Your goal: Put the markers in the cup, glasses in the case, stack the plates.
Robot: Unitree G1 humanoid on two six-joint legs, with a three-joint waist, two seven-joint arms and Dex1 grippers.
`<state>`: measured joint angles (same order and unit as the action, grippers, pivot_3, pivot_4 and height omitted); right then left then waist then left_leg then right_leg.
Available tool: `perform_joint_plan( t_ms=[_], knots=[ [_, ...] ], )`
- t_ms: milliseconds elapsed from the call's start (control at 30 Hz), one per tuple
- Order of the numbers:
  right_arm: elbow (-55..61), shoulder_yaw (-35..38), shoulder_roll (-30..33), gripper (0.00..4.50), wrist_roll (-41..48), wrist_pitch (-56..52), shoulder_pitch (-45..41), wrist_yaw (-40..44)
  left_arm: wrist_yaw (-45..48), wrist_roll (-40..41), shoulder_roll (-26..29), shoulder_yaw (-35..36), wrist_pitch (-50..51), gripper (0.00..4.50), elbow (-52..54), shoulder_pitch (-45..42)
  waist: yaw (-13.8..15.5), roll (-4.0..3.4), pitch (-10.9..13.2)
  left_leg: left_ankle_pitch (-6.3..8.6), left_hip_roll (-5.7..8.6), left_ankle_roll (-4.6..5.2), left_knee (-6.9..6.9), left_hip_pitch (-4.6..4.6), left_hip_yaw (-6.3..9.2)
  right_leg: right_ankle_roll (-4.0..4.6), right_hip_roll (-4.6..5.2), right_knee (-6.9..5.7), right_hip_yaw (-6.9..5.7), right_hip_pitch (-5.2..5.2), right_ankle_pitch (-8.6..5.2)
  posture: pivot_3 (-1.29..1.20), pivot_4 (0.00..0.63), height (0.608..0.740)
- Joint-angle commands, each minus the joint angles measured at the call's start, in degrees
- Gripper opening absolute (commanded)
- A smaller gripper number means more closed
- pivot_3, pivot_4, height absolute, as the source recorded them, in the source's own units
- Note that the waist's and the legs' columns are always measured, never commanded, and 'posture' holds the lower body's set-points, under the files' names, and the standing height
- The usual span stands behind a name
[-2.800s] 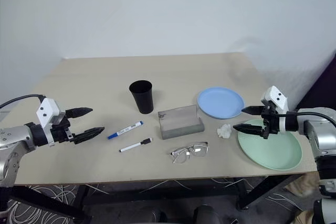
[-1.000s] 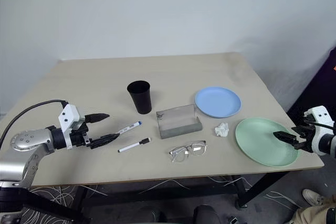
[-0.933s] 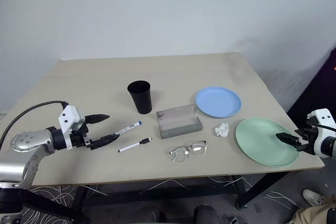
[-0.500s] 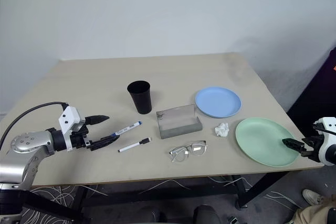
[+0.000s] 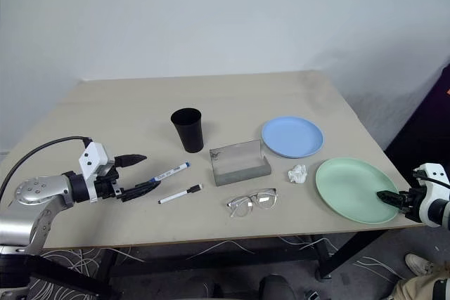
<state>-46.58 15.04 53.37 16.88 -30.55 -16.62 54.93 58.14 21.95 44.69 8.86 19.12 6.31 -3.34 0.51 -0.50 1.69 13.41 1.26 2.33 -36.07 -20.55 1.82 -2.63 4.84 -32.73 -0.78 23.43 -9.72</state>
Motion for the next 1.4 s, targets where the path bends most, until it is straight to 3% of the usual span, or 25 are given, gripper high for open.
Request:
perform_joint_plan(
  t_ms=[33, 133, 333, 567, 800, 1033, 1200, 1400],
  knots=[
    [1.9, 1.1, 0.3, 0.88, 0.6, 0.0, -0.4, 0.3, -0.2, 1.3, 0.5, 1.7, 0.1, 4.50, 2.2, -0.3, 0.0, 0.00, 0.0, 0.00, 0.00, 0.00, 0.00, 0.00, -0.01, 0.00, 0.00, 0.00, 0.00, 0.01, 0.00, 0.00, 0.000, 0.732],
    [2.1, 1.0, 0.1, 0.01, 0.6, -0.2, -0.3, 0.2, -0.3, 1.5, 0.6, 1.8, 0.2, 4.50, 2.5, 0.0, 0.0, 0.03, 0.0, 0.00, -0.01, 0.00, 0.00, 0.02, 0.01, 0.00, -0.01, 0.00, -0.01, -0.01, 0.00, 0.00, 0.000, 0.732],
    [2.4, 1.5, -0.4, 0.01, 1.3, -1.2, -0.3, 0.4, -0.4, 1.6, 0.8, 1.9, 0.6, 4.50, 3.0, 0.1, 0.0, 0.14, -0.1, 0.01, -0.02, -0.01, 0.01, -0.03, 0.06, 0.00, -0.01, 0.00, -0.01, -0.13, 0.00, 0.00, 0.000, 0.732],
    [2.1, 8.1, -0.4, 0.01, 9.5, -13.0, -5.9, 2.0, -0.3, 1.6, 0.9, 1.9, 0.9, 4.50, 3.0, -0.2, -0.4, 0.12, 0.0, 0.02, -0.02, 0.01, 0.04, -0.03, 0.00, 0.00, -0.04, -0.04, -0.04, -0.07, 0.00, 0.00, 0.000, 0.732],
    [5.4, 12.1, -3.0, 0.01, 14.3, -20.8, -12.6, -2.6, -0.4, 1.6, 0.8, 1.9, 1.0, 4.50, 3.1, -0.2, -0.5, 0.07, 0.0, 0.02, -0.04, 0.01, 0.02, -0.02, -0.15, 0.00, -0.02, 0.03, -0.05, -0.03, 0.00, 0.00, 0.000, 0.732],
    [15.6, 11.4, -10.5, 0.01, 15.4, -24.2, -18.4, -13.1, -0.5, 1.5, 0.7, 2.0, 1.0, 4.50, 3.1, -0.2, -0.5, -0.04, 0.0, 0.01, -0.14, 0.02, 0.02, -0.04, -0.25, 0.00, -0.01, -0.01, -0.02, 0.07, 0.00, 0.00, 0.000, 0.732],
    [15.5, 10.4, -16.9, 0.01, 13.2, -22.5, -25.8, -23.8, -0.6, 1.4, 0.7, 2.1, 1.0, 4.50, 3.1, -0.2, -0.5, -0.05, 0.0, 0.02, -0.15, 0.01, 0.05, -0.10, -0.21, 0.00, -0.01, -0.02, -0.01, 0.12, 0.01, 0.00, 0.000, 0.732],
    [10.8, 7.6, -20.2, 0.01, 8.5, -16.8, -32.1, -31.9, -0.9, 1.4, 0.8, 2.2, 1.1, 4.50, 3.4, -0.1, -0.2, -0.04, 0.0, 0.03, 0.10, 0.22, 0.11, -0.17, 0.08, 0.53, 0.00, -0.05, 0.10, 0.10, 0.37, 0.00, 0.000, 0.732]
  ],
)
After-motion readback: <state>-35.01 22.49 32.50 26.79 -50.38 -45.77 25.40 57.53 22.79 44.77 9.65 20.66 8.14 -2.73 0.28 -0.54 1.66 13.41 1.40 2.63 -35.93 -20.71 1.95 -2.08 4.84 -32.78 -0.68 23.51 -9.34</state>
